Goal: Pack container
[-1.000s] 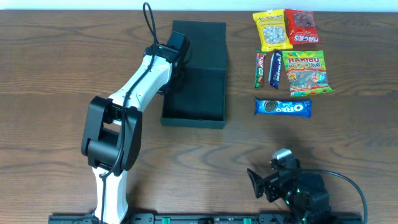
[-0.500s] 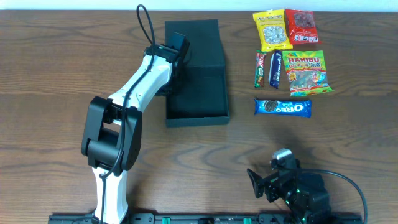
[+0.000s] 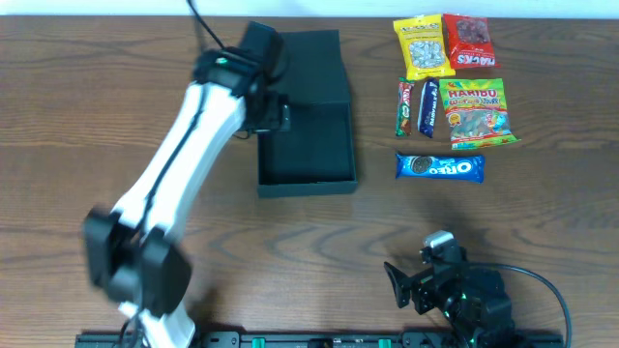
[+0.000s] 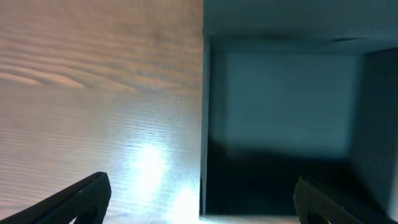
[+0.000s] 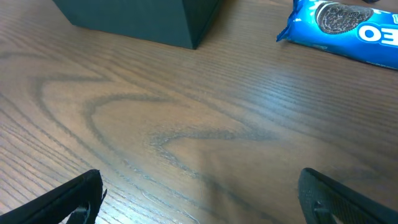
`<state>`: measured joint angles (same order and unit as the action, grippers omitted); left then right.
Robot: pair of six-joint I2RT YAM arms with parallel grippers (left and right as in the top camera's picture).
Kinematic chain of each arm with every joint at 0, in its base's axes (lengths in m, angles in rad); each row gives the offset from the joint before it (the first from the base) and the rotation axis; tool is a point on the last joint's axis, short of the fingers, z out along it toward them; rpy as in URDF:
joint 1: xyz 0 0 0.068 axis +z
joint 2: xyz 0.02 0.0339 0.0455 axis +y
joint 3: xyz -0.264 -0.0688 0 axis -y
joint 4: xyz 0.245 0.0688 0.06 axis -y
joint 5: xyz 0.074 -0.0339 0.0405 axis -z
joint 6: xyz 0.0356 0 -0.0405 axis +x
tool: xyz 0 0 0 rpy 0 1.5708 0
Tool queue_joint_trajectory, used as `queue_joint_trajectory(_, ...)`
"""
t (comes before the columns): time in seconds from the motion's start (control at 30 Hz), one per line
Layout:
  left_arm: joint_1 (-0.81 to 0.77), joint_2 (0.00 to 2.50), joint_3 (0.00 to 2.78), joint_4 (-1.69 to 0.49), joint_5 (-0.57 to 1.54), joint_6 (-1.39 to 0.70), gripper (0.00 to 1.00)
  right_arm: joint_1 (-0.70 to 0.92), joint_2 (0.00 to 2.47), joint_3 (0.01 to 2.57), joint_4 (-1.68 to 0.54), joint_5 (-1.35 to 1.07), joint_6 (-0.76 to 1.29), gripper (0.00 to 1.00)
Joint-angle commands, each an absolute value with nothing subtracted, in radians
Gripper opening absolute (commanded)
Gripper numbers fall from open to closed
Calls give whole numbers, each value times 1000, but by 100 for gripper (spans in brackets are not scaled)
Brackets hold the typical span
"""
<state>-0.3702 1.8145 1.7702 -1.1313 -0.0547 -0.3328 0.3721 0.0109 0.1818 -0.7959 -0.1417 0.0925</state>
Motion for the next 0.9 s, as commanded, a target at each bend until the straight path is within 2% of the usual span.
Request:
queue_joint_trajectory(0.0, -369, 1691, 1794, -1168, -55, -259, 95, 380, 6, 177, -799, -146, 73, 99)
queue_joint_trajectory(0.3, -369, 1527, 1793, -1278, -53, -241, 95, 380, 6, 177, -799, -146, 73, 99)
queue_joint_trajectory(0.73, -369, 1509, 1782, -1309, -51, -205, 95, 380, 6, 178, -800, -123, 58, 99)
queue_joint_trajectory(0.8, -369, 1509, 1782, -1308, -51, -205, 95, 380, 6, 178, -687, -153, 101, 99)
queue_joint_trajectory(0.87, -369, 1509, 1782, -1309, -51, -205, 95, 380, 6, 178, -513, -268, 287, 99)
